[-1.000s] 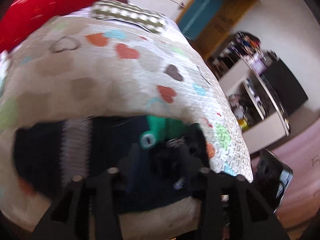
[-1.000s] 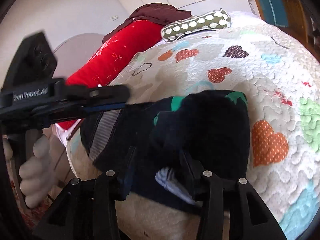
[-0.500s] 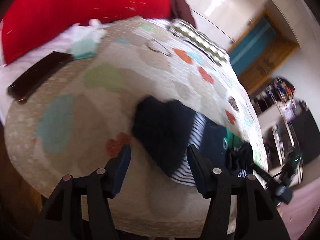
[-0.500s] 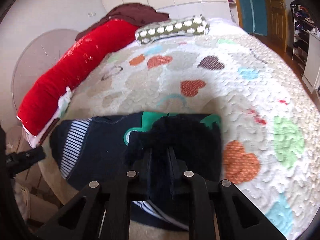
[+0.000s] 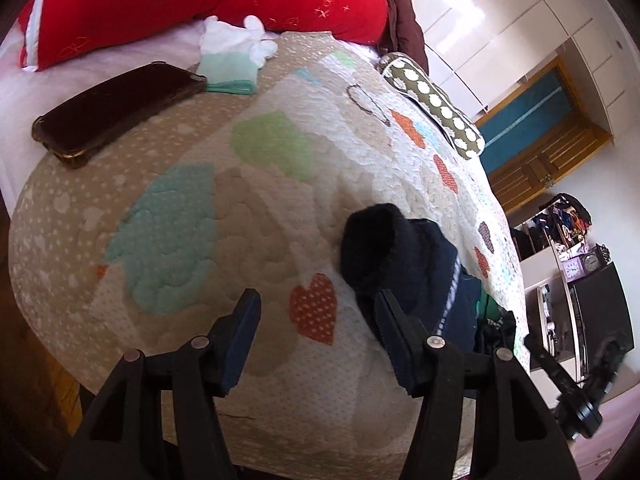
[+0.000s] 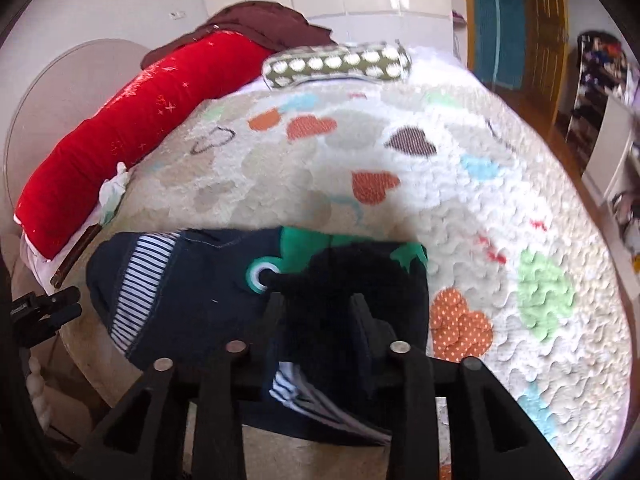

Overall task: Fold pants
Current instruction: 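Fold the navy bundle end over with the right gripper toward the left gripper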

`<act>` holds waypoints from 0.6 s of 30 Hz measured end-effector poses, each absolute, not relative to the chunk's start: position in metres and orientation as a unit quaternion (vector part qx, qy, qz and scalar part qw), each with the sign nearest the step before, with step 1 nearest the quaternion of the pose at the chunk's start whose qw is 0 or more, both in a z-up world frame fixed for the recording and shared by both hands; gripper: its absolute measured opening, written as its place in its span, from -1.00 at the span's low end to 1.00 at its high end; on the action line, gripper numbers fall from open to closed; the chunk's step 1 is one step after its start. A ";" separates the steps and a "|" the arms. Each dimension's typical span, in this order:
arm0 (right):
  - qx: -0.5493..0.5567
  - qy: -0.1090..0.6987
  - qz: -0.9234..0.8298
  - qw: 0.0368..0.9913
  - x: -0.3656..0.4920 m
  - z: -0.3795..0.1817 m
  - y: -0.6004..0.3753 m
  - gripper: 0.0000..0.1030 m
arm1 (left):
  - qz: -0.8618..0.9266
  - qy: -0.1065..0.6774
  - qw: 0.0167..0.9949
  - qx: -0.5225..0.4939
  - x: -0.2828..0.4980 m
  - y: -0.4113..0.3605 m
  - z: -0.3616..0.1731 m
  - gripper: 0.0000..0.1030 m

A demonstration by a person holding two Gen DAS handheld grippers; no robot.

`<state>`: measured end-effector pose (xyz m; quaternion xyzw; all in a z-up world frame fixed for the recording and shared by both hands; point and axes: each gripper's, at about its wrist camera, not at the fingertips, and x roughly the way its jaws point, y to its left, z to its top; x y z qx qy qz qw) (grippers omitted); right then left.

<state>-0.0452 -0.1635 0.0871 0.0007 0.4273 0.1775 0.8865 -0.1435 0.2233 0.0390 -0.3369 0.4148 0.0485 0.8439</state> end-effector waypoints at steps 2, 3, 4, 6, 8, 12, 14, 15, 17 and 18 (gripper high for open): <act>-0.020 0.411 0.186 0.892 -0.053 0.094 -0.147 -0.18 | 0.057 0.411 0.846 -0.335 -0.148 0.228 0.039 0.13; -0.026 0.407 0.194 0.892 -0.056 0.094 -0.138 -0.18 | 0.061 0.408 0.848 -0.334 -0.151 0.230 0.040 0.13; -0.030 0.407 0.205 0.890 -0.058 0.093 -0.127 -0.18 | 0.064 0.405 0.849 -0.334 -0.153 0.233 0.041 0.13; -0.039 0.416 0.231 0.879 -0.060 0.084 -0.100 -0.18 | 0.071 0.397 0.852 -0.335 -0.159 0.240 0.044 0.13; -0.043 0.420 0.252 0.871 -0.061 0.078 -0.077 -0.18 | 0.082 0.387 0.854 -0.338 -0.165 0.250 0.047 0.13; -0.036 0.425 0.294 0.856 -0.061 0.071 -0.034 -0.18 | 0.106 0.371 0.853 -0.351 -0.179 0.272 0.049 0.14; -0.039 0.431 0.306 0.848 -0.058 0.068 -0.016 -0.18 | 0.117 0.367 0.851 -0.358 -0.184 0.282 0.047 0.15; -0.044 0.433 0.311 0.845 -0.056 0.066 -0.006 -0.16 | 0.121 0.366 0.849 -0.361 -0.187 0.286 0.046 0.15; -0.062 0.445 0.315 0.836 -0.051 0.056 0.011 0.10 | 0.128 0.365 0.845 -0.369 -0.191 0.294 0.042 0.15; -0.069 0.456 0.314 0.830 -0.046 0.049 0.018 0.12 | 0.129 0.366 0.843 -0.373 -0.192 0.297 0.040 0.15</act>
